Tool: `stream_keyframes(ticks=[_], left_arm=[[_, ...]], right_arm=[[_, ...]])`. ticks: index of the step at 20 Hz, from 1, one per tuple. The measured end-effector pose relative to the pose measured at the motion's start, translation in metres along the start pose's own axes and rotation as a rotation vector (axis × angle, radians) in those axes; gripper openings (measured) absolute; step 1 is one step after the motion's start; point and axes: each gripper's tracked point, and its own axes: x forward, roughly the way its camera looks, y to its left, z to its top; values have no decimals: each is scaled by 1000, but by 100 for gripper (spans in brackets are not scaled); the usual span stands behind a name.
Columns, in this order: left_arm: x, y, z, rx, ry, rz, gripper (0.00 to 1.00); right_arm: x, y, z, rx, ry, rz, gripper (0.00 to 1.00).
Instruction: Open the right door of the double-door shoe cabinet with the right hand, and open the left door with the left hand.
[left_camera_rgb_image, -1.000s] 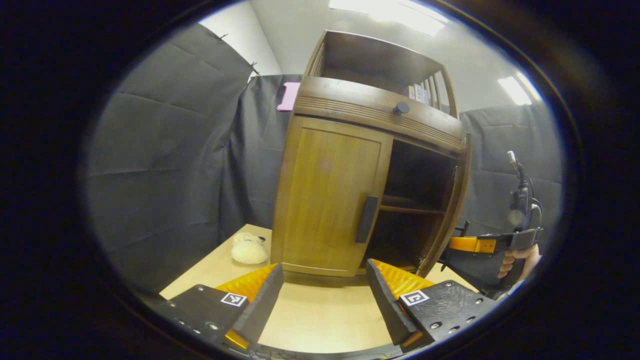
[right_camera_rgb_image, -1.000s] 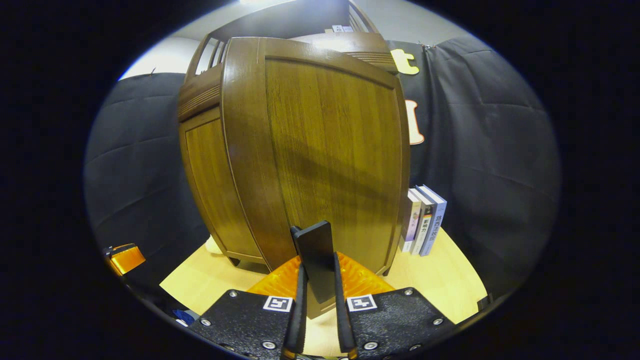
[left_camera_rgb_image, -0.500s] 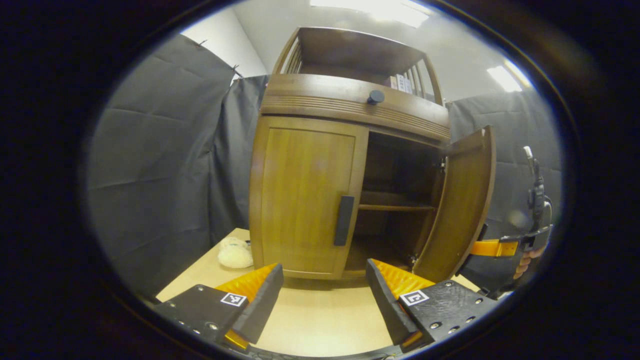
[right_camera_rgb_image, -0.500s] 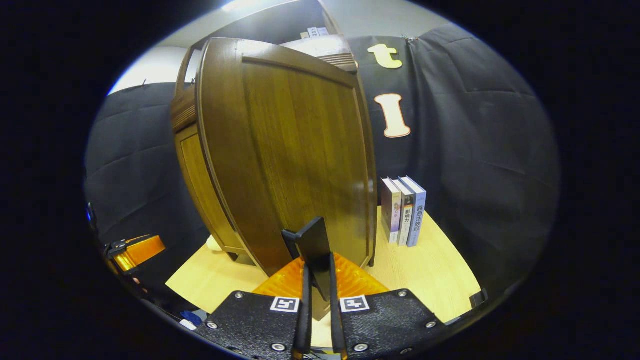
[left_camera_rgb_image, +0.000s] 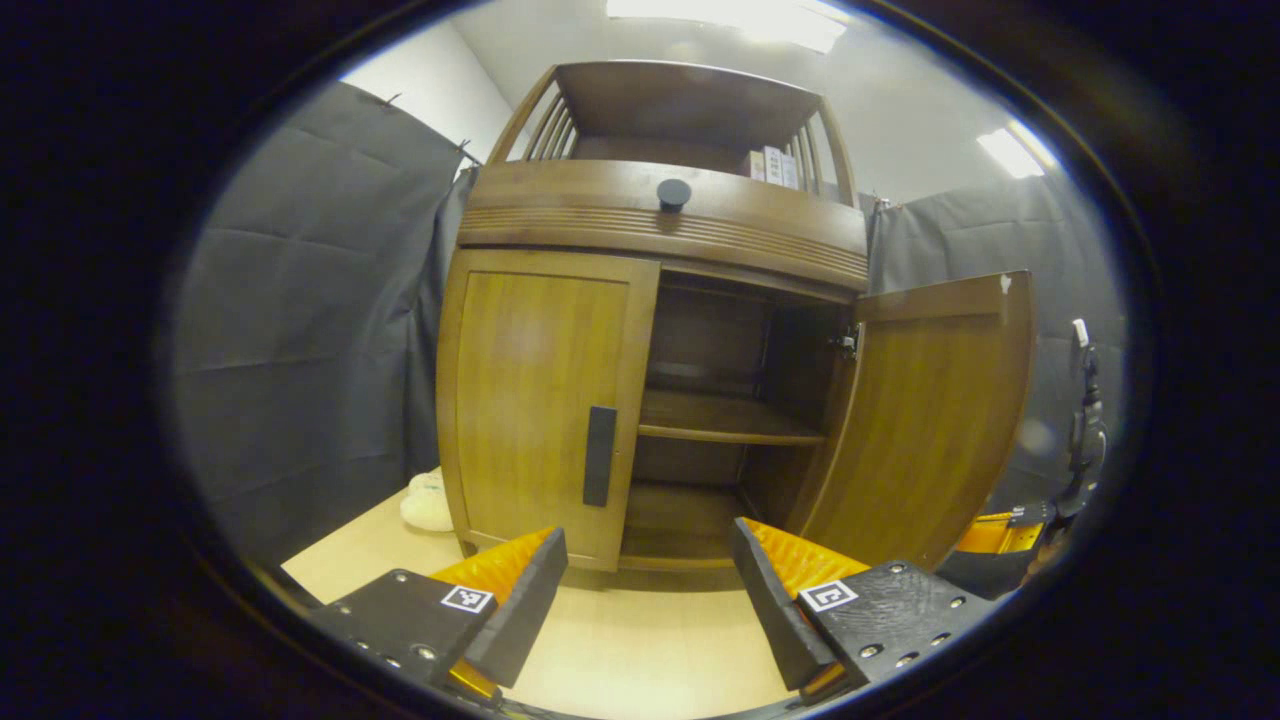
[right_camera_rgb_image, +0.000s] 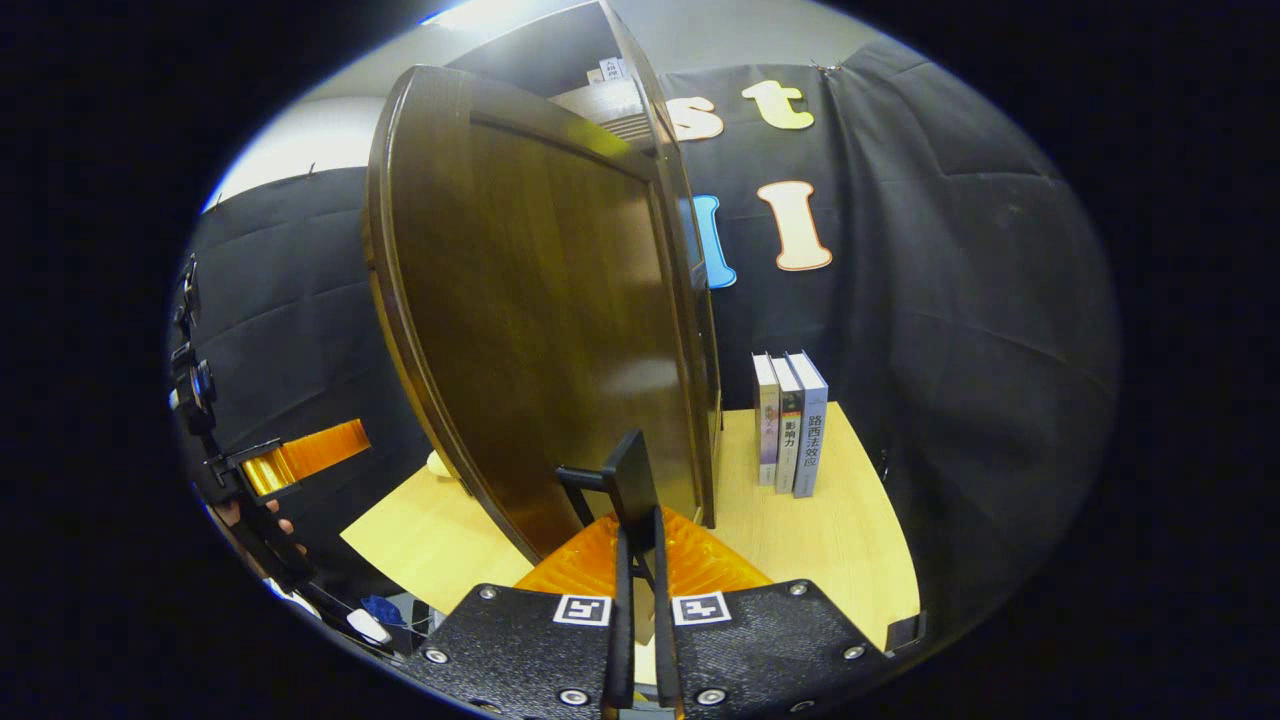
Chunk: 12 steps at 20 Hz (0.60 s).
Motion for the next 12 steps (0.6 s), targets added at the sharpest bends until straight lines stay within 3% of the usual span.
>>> stream_keyframes(ticks=[1,5,6,11,12], left_arm=[[-2,-9,-3,1,-1,18,95],[-16,-39,-22,-40,-3,99,95],[-21,-48,-28,-56,-3,114,99],[-32,-74,-45,-66,18,172,95],[-34,-75,-44,-60,17,185,99]], right_arm=[[1,1,1,1,-2,15,7],[3,-1,2,-29,-8,80,8],[4,-2,3,-36,-10,93,8],[4,9,1,-25,1,168,8],[5,7,2,-32,-1,169,8]])
